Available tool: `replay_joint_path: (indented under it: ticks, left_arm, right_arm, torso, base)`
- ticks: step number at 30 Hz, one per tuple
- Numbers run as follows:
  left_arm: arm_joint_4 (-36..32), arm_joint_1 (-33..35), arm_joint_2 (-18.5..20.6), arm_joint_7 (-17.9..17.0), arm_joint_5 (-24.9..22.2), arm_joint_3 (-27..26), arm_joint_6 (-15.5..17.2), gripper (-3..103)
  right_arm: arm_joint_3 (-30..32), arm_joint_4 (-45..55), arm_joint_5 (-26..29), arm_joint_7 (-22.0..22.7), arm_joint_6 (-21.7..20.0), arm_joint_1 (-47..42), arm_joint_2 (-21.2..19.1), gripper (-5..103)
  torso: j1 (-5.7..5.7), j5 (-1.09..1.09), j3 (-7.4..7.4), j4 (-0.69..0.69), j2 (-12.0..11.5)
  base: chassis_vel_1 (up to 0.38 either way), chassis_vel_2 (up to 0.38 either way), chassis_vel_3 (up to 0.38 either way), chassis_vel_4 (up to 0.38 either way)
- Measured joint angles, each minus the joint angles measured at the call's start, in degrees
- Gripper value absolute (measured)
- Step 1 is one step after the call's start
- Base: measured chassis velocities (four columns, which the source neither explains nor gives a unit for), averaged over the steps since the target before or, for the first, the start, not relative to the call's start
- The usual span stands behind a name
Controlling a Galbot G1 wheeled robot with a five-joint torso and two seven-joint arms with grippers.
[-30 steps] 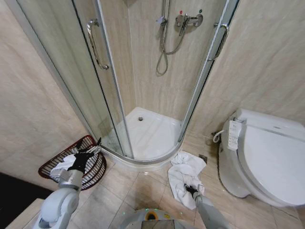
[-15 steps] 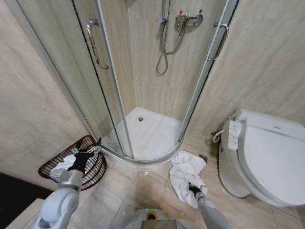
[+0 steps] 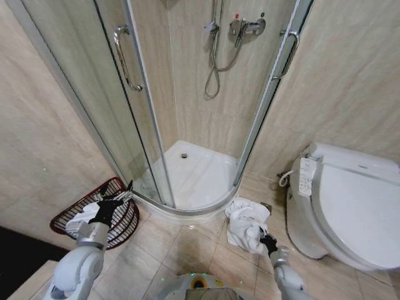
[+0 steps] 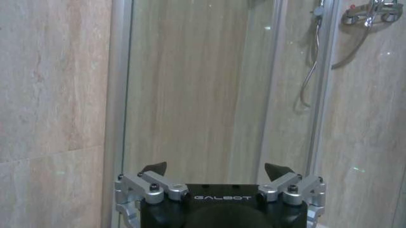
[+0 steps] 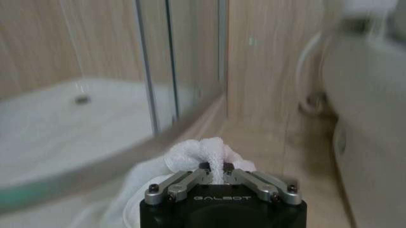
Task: Discard the used towel into the hamper.
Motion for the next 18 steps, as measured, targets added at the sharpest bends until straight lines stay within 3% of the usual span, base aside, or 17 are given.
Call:
replay_joint_path:
  ticks: [4,8,18]
  left_arm:
    - [0.0,0.0,0.0,0.0,0.0,0.0,0.0,100]
    - [0.0,0.0,0.0,0.0,0.0,0.0,0.0,100]
    - [0.0,0.0,0.0,0.0,0.0,0.0,0.0,100]
  right_arm:
    - [1.2,5.4,0.9,-0.3,1.2,-2.8,0.3,4]
    - [4.1,17.7,3.8,-2.6,3.3,-8.8,0.3,4]
    - [11.0,38.5,13.3,-3.3,1.2,-16.9,-2.1,4]
  torso:
    - [0.00,0.00,0.00,0.00,0.0]
    - [0.00,0.00,0.00,0.00,0.0]
    - [0.00,0.01,0.00,0.00,0.0]
  base:
    - [0.000,0.000,0.000,0.000]
    - [0.000,0.000,0.000,0.000]
    - [0.000,0.000,0.000,0.000]
